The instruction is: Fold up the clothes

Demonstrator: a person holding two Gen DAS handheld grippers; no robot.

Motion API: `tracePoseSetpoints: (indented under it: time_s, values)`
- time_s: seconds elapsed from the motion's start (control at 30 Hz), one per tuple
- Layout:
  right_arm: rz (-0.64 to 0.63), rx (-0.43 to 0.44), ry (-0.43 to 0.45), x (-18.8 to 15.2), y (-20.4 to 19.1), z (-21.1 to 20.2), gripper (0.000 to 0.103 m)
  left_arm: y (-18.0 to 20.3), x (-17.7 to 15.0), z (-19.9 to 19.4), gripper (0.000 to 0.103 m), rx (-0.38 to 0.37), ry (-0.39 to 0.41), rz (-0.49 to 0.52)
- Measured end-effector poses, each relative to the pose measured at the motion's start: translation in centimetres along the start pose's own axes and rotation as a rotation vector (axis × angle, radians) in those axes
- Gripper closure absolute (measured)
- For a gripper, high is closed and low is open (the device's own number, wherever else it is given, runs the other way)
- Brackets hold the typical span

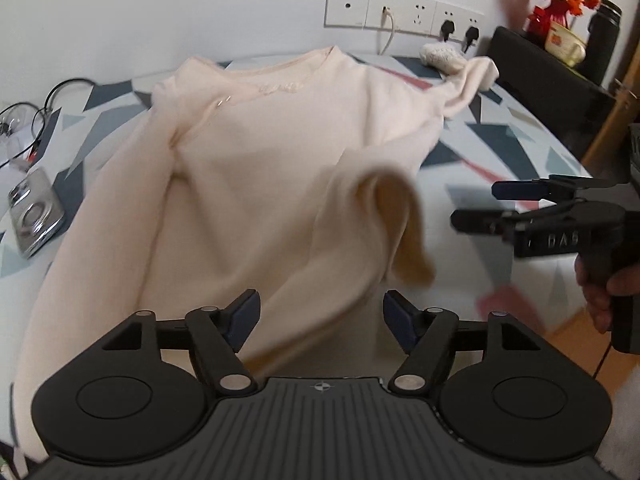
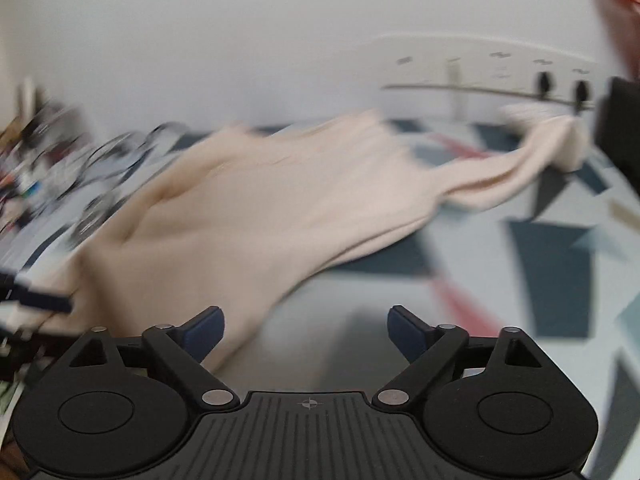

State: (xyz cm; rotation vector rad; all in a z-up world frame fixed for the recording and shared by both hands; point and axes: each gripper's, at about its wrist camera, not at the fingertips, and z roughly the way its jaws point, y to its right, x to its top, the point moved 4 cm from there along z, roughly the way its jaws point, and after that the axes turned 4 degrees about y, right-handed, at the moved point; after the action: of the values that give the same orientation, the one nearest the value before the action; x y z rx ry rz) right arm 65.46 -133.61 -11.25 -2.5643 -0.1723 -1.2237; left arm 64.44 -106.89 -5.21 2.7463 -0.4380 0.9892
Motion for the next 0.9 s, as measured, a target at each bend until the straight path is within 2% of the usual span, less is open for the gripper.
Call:
tracePoseSetpoints:
  time_s: [0.07, 0.13, 0.23, 0.3, 0.37, 0.43, 0.53, 0.6, 0.67, 0.7, 0.77, 0.83, 0.9]
  values:
    - [-0.036, 0.008, -0.014, -1.2, -2.6, 0.1, 0.011, -1.4, -1.3, -0.5, 0.032, 0.014, -0.013, -0.008]
    - [-0.066, -0.022, -0.012, -1.8, -4.0, 0.3, 0.011, -2.8, -2.4, -0.8, 0.032, 0.032, -0.023, -0.023]
    - [-0.039, -0.130, 0.007, -1.8, -4.5, 0.9, 0.027, -4.7, -3.1, -1.3, 0.032, 0.042, -0.014, -0.059]
    - [0.013, -0.217, 0.025, -1.6, -3.8, 1.0, 0.053, -5.8, -3.3, -1.5, 0.032, 0.052, -0.004, -0.064]
    - [0.071, -0.335, 0.038, -1.7, -2.3, 0.5, 0.061, -6.6, -3.6, -1.6, 0.032, 0.069, 0.000, -0.053]
    - [0.135, -0.387, 0.062, -1.6, -1.3, 0.1, 0.059, -7.2, -4.1, -1.5, 0.032, 0.082, -0.014, -0.035]
    - [0.142, -0.330, 0.041, -2.1, -1.5, 0.0, 0.056, -8.0, -5.5, -1.6, 0.032, 0.109, -0.061, 0.022]
    - [0.092, -0.306, 0.024, -2.6, -2.3, 0.1, 0.057, -8.5, -6.6, -2.1, 0.032, 0.120, -0.096, 0.065]
    - [0.069, -0.306, 0.014, -3.1, -2.8, 0.2, 0.062, -9.1, -7.4, -2.9, 0.032, 0.157, -0.105, 0.094]
    - [0.090, -0.315, 0.013, -3.2, -2.8, 0.3, 0.071, -9.5, -7.7, -3.4, 0.032, 0.177, -0.101, 0.099]
    - [0.153, -0.315, 0.013, -3.2, -2.4, 0.4, 0.081, -10.2, -7.7, -4.4, 0.032, 0.197, -0.084, 0.087]
    - [0.168, -0.317, 0.011, -3.2, -2.2, 0.4, 0.081, -10.9, -7.7, -5.1, 0.024, 0.232, -0.069, 0.067]
    - [0.180, -0.317, 0.008, -3.2, -2.1, 0.4, 0.081, -11.7, -7.8, -5.2, 0.023, 0.265, -0.061, 0.050]
